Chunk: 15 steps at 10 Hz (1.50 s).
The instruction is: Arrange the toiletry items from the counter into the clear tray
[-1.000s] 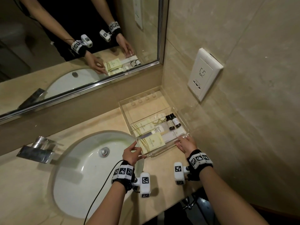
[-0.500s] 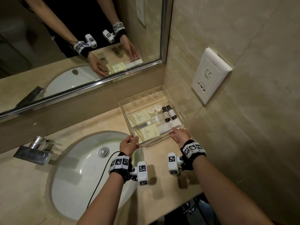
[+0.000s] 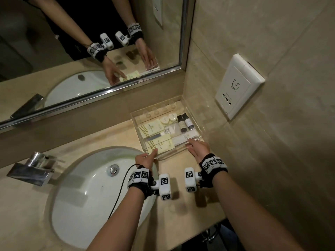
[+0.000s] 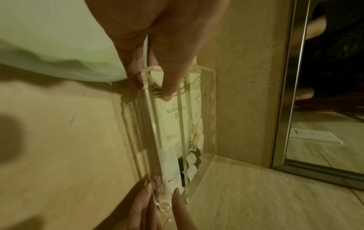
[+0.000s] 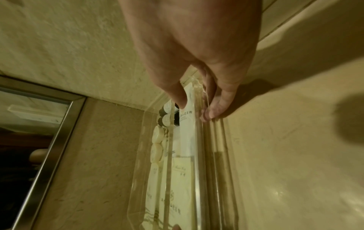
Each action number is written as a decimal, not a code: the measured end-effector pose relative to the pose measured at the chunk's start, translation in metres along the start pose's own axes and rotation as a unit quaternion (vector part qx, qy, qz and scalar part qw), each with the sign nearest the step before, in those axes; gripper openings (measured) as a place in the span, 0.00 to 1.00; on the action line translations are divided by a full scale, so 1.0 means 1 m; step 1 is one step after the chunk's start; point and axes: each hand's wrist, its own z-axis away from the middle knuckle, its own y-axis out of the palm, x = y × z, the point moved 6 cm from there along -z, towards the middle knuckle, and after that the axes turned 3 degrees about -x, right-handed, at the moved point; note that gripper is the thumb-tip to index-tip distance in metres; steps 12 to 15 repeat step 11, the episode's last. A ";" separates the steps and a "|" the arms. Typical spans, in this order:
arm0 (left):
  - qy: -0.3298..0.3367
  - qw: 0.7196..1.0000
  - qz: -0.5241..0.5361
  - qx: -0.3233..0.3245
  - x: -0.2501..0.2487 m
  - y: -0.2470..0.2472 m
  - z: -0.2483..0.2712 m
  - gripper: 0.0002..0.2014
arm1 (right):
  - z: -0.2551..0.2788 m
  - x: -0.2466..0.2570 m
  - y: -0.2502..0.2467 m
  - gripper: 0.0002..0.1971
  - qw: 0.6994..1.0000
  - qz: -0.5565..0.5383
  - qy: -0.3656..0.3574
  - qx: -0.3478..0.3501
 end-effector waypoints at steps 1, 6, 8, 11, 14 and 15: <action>-0.033 0.998 0.050 0.004 0.004 -0.002 0.011 0.29 | 0.004 -0.003 -0.001 0.17 1.000 0.012 -0.006 0.012; -0.103 0.945 0.300 0.080 0.000 0.008 0.038 0.09 | 0.014 0.006 0.011 0.17 0.999 -0.040 0.001 0.033; -0.111 0.928 0.350 0.058 -0.014 0.007 0.035 0.19 | 0.011 0.020 0.028 0.16 0.998 -0.036 -0.001 0.054; -0.090 0.949 0.298 0.056 -0.018 -0.004 0.028 0.05 | 0.018 0.019 0.024 0.07 0.998 0.015 -0.018 0.060; -0.090 0.949 0.298 0.056 -0.018 -0.004 0.028 0.05 | 0.018 0.019 0.024 0.07 0.998 0.015 -0.018 0.060; -0.090 0.949 0.298 0.056 -0.018 -0.004 0.028 0.05 | 0.018 0.019 0.024 0.07 0.998 0.015 -0.018 0.060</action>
